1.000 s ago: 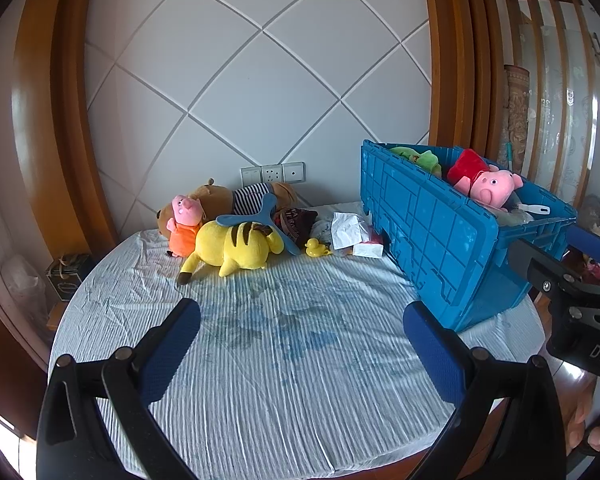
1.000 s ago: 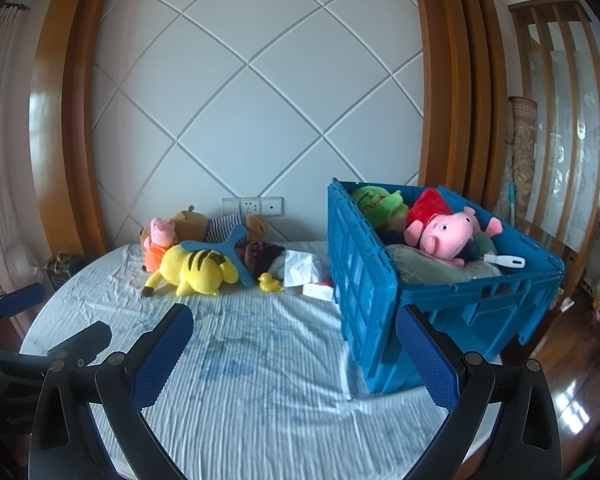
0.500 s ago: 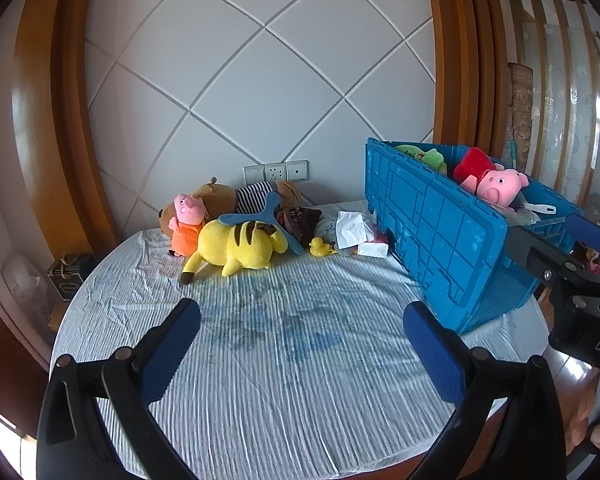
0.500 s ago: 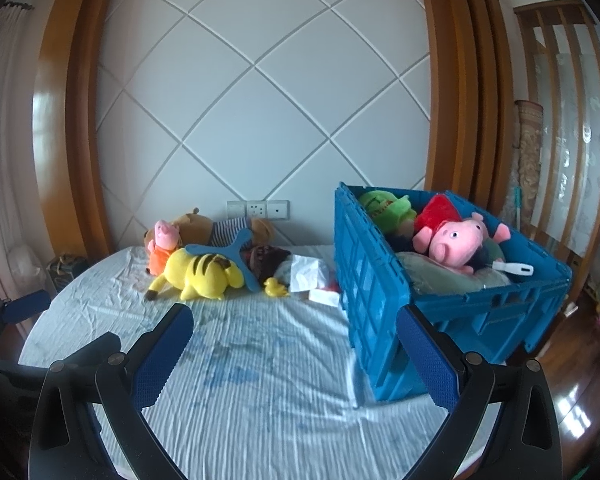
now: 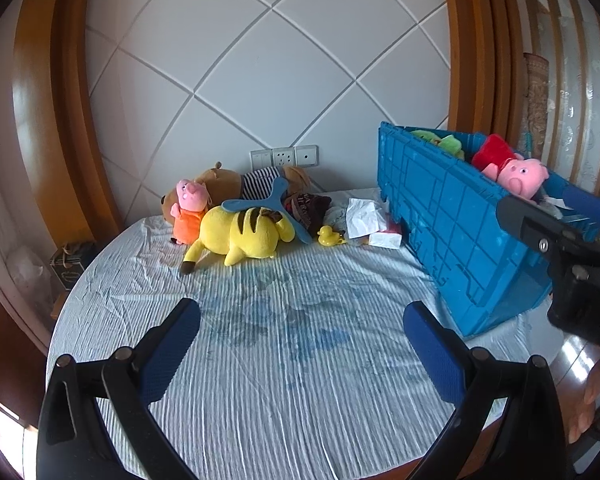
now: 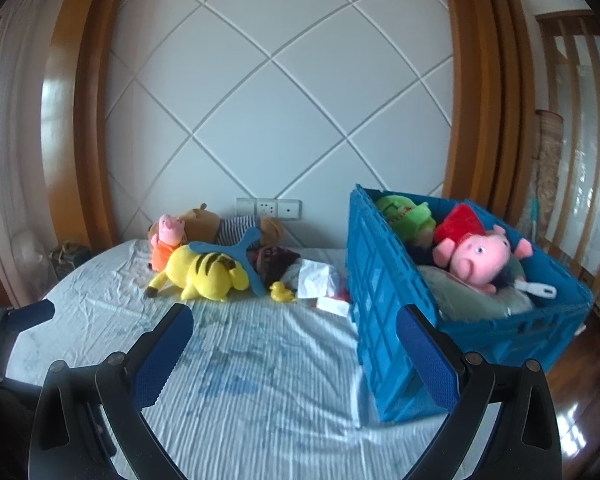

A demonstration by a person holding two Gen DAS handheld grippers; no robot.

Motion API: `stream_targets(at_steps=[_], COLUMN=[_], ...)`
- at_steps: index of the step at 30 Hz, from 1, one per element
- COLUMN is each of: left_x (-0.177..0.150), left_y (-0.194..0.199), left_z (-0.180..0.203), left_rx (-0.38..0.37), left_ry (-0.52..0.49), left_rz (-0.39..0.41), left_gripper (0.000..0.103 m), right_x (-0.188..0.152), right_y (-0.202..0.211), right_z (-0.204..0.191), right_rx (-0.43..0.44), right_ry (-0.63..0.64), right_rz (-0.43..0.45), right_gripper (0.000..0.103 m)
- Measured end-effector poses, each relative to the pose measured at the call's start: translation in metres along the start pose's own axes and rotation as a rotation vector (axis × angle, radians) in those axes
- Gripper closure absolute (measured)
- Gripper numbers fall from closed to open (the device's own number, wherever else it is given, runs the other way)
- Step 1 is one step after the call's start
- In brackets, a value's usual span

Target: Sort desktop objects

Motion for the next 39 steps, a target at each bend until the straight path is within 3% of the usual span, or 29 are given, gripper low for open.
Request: stream_targets(at_steps=[9,14,22,27,32,33,36,39], left_x=[-0.007,-0.016,-0.028,-0.005,0.042,0.045,0.046,0.047], left_y=[-0.049,-0.089,-0.150,-0.176,-0.192,-0.201,-0.217,-0.235], left_z=[-0.045,-0.089,-0.159,-0.200,-0.231,-0.239,-0.258,-0.275], left_rx=[0.002,-0.109,-0.285,-0.205,-0.054,-0.038,-0.063,-0.043], left_ry=[0.040,0.068,0.114,0.152,0.026,0.025,0.095,0.096], left_rz=[-0.029,-0.108,-0.234,-0.206,-0.140,-0.168,-0.187,-0.183], left_gripper=[0.000,0.000,0.000,0.000,0.000,0.000,0.000,0.000], right_x=[0.003,0.000,-0.029,-0.043,-0.031,-0.027,-0.020,-0.016], right_y=[-0.042,-0.069,-0.139,-0.186,-0.226,-0.234,-0.261,-0.290], right_z=[-0.018,-0.033,-0.088,-0.106,-0.128,-0.134,-0.154,-0.175], right_rx=[0.023,0.048,0.020,0.006,0.053,0.063,0.094,0.135], right_ry=[0.020,-0.097,-0.091,-0.081,-0.058,-0.048,-0.015,0.011], right_rz=[0.004,0.037,-0.103,-0.197,-0.205,-0.207,-0.220,-0.252], right_gripper=[0.000,0.000,0.000,0.000,0.000,0.000,0.000,0.000])
Point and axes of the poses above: each gripper's, at about its wrist camera, not at the fingertips, and y roughly against the way its jaws point, z to its right, x to its top, the point moved 4 cm from there along -y, roughly the way its jaws point, and after that the axes turned 13 degrees about -x, right-handed, at the moved point
